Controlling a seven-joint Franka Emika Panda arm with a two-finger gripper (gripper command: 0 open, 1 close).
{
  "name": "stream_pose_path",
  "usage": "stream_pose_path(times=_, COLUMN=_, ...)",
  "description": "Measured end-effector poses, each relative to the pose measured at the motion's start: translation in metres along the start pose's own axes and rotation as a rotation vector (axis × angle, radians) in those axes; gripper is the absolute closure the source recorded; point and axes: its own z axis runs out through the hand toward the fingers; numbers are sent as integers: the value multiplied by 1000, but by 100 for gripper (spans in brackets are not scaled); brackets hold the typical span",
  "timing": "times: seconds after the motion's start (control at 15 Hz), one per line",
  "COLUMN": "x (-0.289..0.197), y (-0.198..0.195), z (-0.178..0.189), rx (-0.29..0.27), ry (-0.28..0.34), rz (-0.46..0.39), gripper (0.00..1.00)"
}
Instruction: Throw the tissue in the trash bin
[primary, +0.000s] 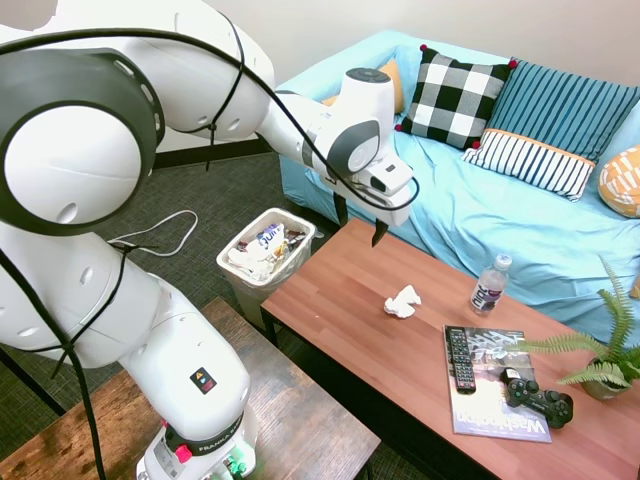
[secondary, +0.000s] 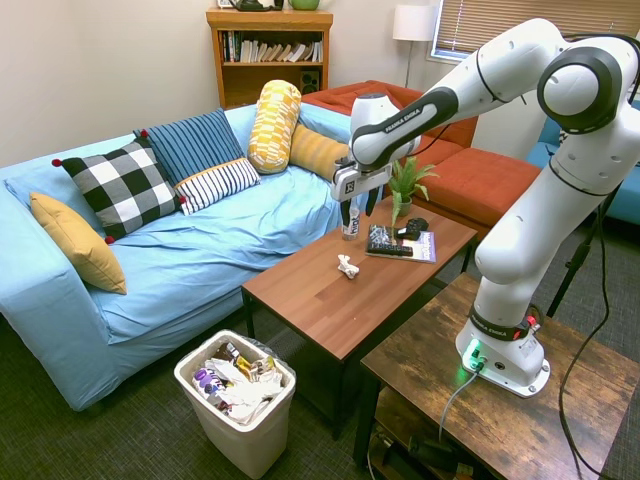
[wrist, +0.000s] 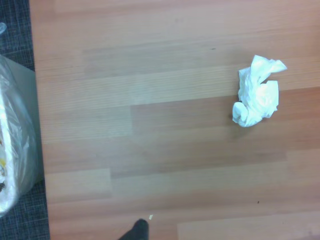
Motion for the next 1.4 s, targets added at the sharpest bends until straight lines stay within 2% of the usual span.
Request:
stream_pose_path(times=0.2, x=4, y=-1, z=5, rx=-10, ry=-11, rz=8, gripper=0)
stream_pose_path(times=0.4, x=32, y=-6, z=29, rx=-6, ry=-12, rz=61, gripper=0)
stream_pose_path(times=0.67, x=83, y=-30, z=86, rx=-27, ry=-33, rz=143, gripper=0)
stream_pose_path(times=0.93, x=130, y=-43, z=161, rx=-95, ry=-70, rz=217, gripper=0)
stream_pose_path(times=1.4, x=158, y=-43, z=243, rx=-154, ry=-126, rz=294, gripper=0)
